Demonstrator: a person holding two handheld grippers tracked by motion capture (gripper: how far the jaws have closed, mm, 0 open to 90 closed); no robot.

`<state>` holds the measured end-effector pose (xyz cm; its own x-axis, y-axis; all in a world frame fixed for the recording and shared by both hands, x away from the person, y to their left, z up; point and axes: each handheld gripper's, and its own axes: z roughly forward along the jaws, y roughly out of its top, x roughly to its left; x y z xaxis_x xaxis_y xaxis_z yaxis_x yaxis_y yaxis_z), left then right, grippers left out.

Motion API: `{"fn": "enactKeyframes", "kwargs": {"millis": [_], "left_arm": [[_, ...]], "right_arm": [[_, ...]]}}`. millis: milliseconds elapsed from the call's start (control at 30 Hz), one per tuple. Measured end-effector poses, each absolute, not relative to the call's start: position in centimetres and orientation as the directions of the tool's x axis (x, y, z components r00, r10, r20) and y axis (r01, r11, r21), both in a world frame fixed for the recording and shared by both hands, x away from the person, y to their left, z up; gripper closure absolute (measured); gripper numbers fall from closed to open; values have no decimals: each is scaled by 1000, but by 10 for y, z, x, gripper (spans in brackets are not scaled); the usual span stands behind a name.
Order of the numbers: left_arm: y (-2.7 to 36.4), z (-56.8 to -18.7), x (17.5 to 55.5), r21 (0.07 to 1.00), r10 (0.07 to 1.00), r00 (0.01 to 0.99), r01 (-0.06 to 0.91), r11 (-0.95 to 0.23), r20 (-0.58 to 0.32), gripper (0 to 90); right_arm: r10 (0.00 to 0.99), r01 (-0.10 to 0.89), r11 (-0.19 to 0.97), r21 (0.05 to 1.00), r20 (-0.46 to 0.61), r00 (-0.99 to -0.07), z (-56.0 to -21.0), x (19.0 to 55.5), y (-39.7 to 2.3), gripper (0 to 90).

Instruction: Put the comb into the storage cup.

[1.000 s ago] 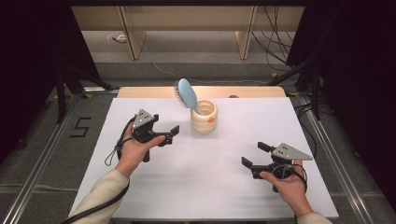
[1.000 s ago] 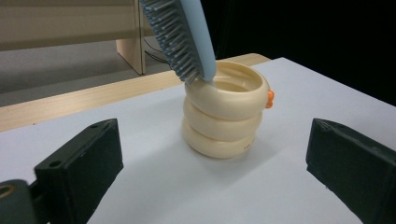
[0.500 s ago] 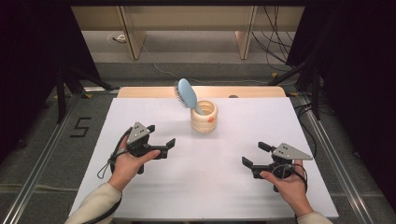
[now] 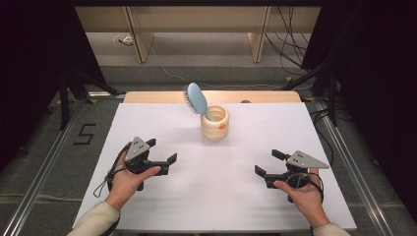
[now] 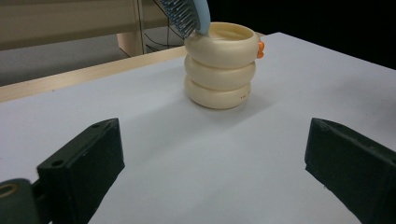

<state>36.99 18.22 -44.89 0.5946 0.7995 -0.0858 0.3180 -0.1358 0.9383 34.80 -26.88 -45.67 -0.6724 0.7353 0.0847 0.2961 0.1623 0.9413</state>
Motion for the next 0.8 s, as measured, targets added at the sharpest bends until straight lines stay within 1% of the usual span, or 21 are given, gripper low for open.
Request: {"fn": "enactKeyframes", "kwargs": {"millis": [400,533,800], "left_arm": [[189,-458,358,931,799,595,336,-146,-90,44],[186,-463,357,921,787,607,360,-151,-108,81],[186,-463,358,921,795,598,359,-152,-101,72]], "right_arm": [[731,299,185,936,73,-679,-458,348,-267,103],[727,299,190,935,70,-683,-458,348,-266,103],[726,297,194,935,67,-685,-459,348,-265,103]]}}
